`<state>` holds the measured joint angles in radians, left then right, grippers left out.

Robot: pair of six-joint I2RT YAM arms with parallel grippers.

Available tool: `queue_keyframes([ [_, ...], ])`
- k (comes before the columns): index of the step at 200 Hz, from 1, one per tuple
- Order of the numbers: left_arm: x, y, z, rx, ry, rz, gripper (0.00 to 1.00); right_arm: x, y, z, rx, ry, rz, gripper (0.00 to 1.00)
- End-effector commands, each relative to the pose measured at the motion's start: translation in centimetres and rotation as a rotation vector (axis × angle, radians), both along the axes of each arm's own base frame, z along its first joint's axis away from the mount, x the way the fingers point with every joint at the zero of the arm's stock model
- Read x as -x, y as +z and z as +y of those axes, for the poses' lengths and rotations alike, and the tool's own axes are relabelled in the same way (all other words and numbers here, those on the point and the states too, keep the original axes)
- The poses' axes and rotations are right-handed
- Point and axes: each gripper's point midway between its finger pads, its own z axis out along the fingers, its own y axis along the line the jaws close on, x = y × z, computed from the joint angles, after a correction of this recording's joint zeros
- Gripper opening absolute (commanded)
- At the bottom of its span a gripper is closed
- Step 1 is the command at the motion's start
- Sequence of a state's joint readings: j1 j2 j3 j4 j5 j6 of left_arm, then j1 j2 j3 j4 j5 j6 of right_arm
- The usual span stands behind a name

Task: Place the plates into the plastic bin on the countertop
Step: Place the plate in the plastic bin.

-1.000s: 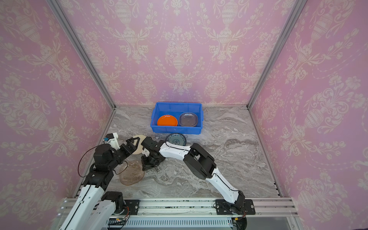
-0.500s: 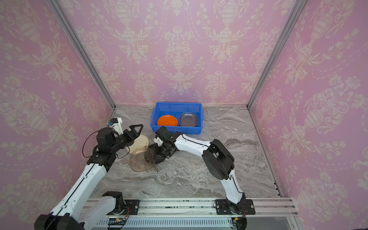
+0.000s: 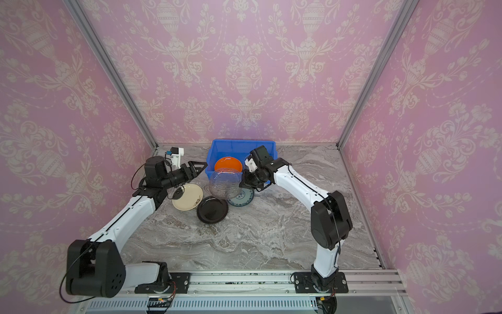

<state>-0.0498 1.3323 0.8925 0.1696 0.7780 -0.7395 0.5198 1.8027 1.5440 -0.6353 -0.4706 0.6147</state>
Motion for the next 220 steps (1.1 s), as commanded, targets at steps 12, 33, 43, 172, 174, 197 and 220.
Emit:
queue_keyframes([
  [12,0.4,1.6,-2.5,0.078,-0.168,-0.023,0.72,-0.4,2.1,-1.3,0.016,0.017,-0.056,0.0],
  [33,0.7,0.7,-3.9,0.083,-0.218,-0.001,0.71,-1.3,3.1,-1.8,0.006,0.005,-0.075,0.0],
  [43,0.8,-0.1,-4.4,0.066,-0.224,0.018,0.71,-1.6,3.6,-1.8,-0.003,0.004,-0.084,0.0],
  [172,-1.4,-5.0,-5.6,-0.066,-0.157,0.149,0.15,-2.6,4.5,-1.7,0.005,0.02,-0.115,0.0],
  [174,-1.4,-5.0,-5.7,-0.067,-0.159,0.15,0.12,-2.6,4.4,-1.8,0.007,0.018,-0.114,0.0],
  [197,-1.8,-5.5,-6.2,-0.081,-0.164,0.164,0.06,-3.1,4.3,-1.7,0.015,0.011,-0.114,0.03],
  [220,-2.3,-5.6,-6.5,-0.096,-0.152,0.167,0.0,-3.6,4.3,-1.9,0.031,0.0,-0.118,0.19],
])
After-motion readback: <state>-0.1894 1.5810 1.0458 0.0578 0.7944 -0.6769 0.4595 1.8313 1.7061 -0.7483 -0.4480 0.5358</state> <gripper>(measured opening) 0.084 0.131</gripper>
